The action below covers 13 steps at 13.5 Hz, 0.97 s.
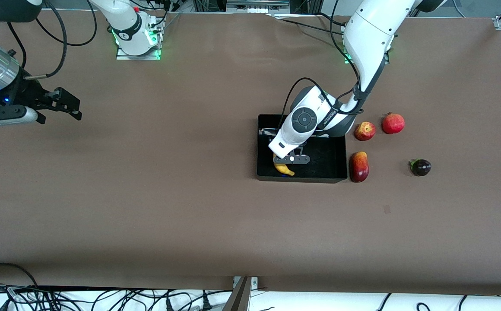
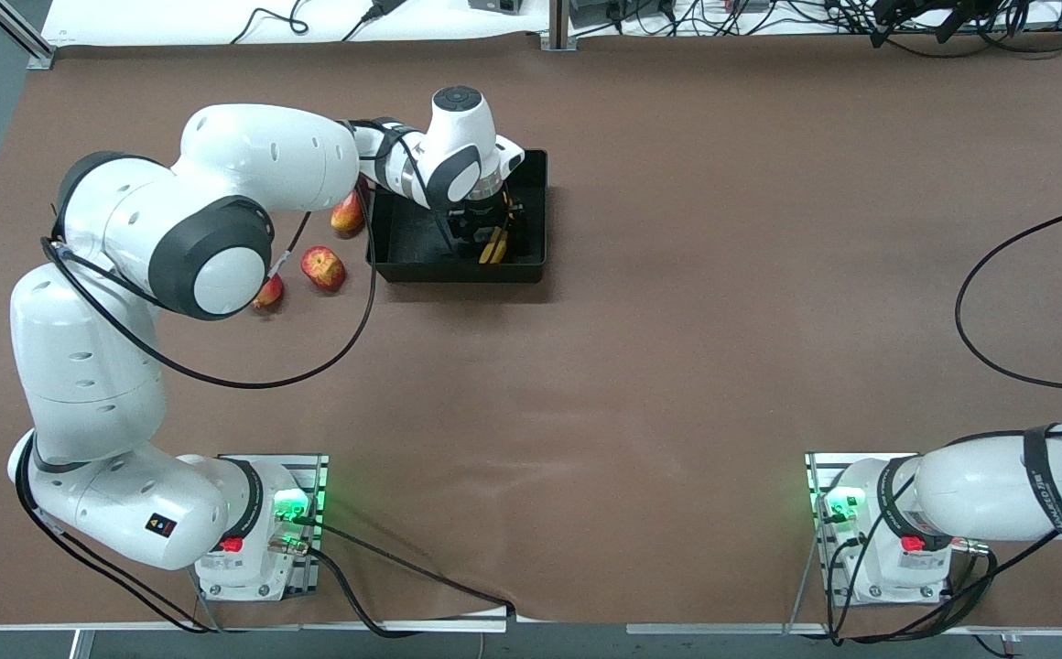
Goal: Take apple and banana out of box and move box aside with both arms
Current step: 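Reach the left gripper back into the tray and grasp the banana, then place the banana beside the mango while the right gripper reaches the tray rim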
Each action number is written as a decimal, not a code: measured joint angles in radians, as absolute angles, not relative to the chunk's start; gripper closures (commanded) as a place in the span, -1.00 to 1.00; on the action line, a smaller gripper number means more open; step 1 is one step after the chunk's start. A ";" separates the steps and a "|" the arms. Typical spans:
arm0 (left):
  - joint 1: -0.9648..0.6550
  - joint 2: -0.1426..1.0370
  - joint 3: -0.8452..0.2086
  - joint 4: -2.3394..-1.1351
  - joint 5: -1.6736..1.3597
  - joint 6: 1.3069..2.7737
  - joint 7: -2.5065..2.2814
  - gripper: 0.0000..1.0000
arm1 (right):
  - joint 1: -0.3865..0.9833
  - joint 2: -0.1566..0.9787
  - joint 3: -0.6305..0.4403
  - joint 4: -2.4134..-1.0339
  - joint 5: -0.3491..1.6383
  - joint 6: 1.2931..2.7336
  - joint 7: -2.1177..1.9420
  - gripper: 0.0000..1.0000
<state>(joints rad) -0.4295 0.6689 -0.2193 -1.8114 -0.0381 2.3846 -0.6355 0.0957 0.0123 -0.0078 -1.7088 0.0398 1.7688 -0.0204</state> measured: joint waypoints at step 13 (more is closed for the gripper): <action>-0.311 0.449 -0.217 -1.735 -0.037 2.025 -0.553 1.00 | 0.284 0.126 0.003 -1.715 0.043 1.715 0.074 -1.00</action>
<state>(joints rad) -0.3113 0.4493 -0.2175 -1.7354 -0.0366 2.0254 -0.5531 0.2844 0.1255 0.0033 -1.7153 0.0429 1.7154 0.0744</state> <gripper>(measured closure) 0.661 0.000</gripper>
